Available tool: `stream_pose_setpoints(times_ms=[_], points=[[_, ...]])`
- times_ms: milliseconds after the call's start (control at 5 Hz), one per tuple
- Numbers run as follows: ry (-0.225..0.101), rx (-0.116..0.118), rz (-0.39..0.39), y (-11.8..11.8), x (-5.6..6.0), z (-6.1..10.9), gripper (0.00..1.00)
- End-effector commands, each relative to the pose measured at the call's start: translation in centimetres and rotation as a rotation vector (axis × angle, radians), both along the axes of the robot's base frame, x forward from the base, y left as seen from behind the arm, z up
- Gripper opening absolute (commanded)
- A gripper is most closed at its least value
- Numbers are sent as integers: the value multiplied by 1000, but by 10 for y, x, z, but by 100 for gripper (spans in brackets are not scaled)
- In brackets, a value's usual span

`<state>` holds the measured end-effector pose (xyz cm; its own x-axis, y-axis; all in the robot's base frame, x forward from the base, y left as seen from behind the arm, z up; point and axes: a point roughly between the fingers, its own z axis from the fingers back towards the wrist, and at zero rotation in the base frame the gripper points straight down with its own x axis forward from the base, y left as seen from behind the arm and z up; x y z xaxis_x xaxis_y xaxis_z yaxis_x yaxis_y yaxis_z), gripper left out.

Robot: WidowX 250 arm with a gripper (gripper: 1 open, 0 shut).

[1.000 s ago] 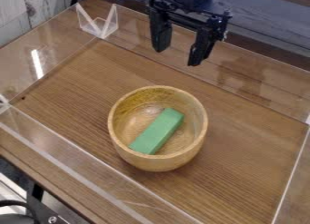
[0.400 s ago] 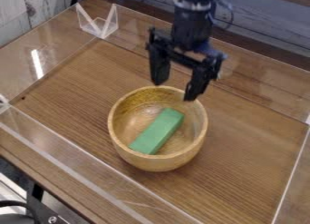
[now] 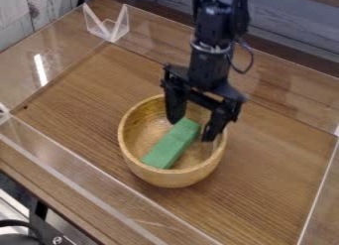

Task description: Remove the green block from the brown bowl and put it on the table

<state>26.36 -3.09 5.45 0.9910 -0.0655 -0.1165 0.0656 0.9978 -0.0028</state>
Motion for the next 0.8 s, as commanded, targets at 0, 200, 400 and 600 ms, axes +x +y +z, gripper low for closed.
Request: stream_pose_setpoints(times_ms=[0,200,400,600], points=[[-49,3,-66,-6,2,0,100],[-76,4,-83,6,10,3,100],[-101,-4,-91,19,18,8,100],[-122,-7,-91,33,23,12,100]])
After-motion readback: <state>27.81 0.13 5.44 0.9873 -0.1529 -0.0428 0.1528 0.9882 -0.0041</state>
